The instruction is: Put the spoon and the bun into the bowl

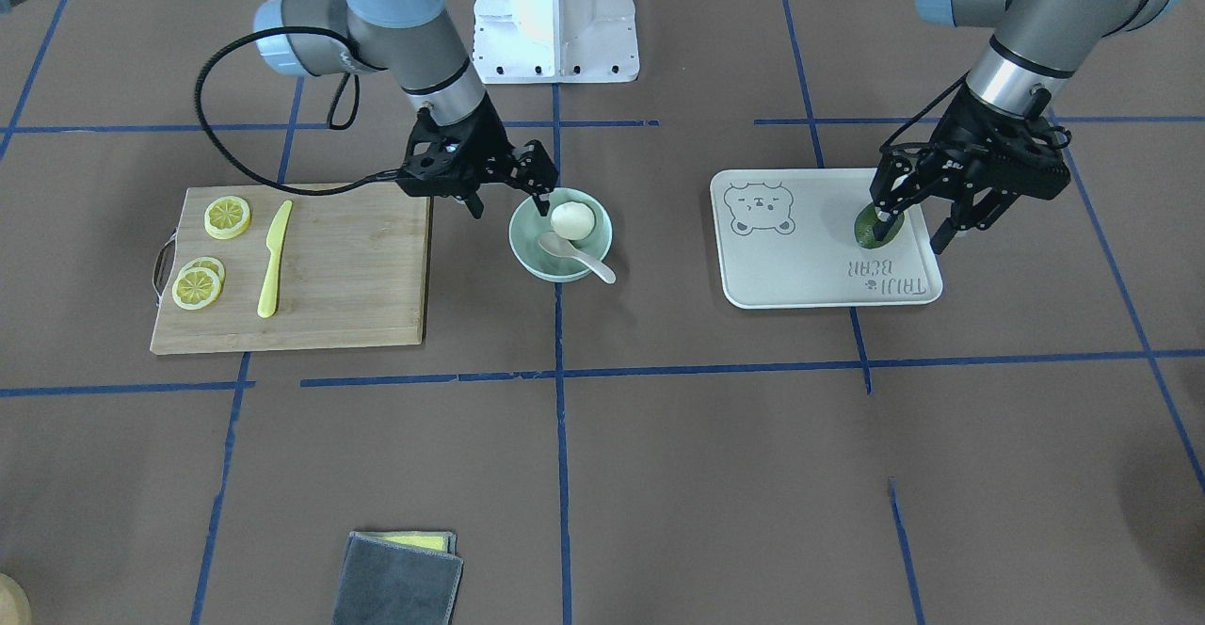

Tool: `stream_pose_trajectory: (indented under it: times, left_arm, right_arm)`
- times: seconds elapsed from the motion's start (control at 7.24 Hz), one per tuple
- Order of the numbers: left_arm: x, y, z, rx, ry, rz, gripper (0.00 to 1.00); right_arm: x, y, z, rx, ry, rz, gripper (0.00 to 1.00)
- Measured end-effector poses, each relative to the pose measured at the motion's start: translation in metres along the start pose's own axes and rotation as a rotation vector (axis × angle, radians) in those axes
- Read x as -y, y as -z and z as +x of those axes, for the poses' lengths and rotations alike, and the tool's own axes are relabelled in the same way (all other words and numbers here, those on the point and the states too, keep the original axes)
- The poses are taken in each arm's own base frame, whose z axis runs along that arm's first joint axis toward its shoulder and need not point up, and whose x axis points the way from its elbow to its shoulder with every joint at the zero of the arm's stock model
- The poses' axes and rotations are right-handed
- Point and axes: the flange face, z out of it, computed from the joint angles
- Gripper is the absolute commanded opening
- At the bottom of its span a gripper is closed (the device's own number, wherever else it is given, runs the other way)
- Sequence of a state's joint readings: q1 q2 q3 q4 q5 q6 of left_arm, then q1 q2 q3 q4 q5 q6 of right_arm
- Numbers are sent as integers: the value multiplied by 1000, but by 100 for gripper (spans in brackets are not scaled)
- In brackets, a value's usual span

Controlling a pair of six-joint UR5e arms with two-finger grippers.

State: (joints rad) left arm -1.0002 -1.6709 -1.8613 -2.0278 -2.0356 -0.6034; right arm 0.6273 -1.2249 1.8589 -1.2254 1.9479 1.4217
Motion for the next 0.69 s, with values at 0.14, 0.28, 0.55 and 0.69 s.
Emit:
stream_pose_trajectory:
  times: [0.14,0.28,0.55,0.69]
  left_arm:
    - [2,1,-48,15,-61,-28,73]
    - [3,8,-99,31,-122,-46,84]
    - [0,36,-204,92,-201,-51,100]
    - [-7,52,-249,114,-208,-58,100]
  right_arm:
    - [29,22,61,-41,49,-15,100]
    - [53,42,119,-81,109,-23,100]
    - [92,92,236,-137,231,-40,100]
    - [102,118,294,-161,286,-46,100]
